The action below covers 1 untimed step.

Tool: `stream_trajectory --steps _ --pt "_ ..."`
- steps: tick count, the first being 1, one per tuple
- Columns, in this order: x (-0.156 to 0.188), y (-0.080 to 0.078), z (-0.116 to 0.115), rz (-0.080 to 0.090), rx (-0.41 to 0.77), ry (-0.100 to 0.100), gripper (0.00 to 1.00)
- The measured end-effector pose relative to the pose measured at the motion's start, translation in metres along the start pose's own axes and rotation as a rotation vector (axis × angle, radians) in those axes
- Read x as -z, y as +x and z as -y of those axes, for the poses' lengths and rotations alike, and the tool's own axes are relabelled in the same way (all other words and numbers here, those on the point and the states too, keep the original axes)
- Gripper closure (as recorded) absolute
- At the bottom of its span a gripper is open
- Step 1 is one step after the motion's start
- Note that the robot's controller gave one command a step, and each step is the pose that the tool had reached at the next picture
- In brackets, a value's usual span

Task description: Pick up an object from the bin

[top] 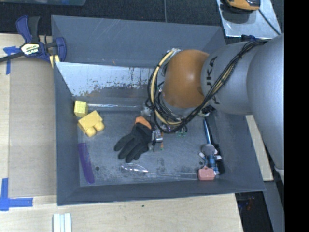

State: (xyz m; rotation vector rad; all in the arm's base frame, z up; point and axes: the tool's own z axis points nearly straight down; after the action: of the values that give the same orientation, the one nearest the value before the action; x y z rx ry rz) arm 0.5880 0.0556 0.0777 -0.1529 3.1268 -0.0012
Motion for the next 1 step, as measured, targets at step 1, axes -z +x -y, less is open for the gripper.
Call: stream_trajectory --steps 1 --pt "-0.0067 -0.0014 0.0040 0.009 0.374 0.002 0.00"
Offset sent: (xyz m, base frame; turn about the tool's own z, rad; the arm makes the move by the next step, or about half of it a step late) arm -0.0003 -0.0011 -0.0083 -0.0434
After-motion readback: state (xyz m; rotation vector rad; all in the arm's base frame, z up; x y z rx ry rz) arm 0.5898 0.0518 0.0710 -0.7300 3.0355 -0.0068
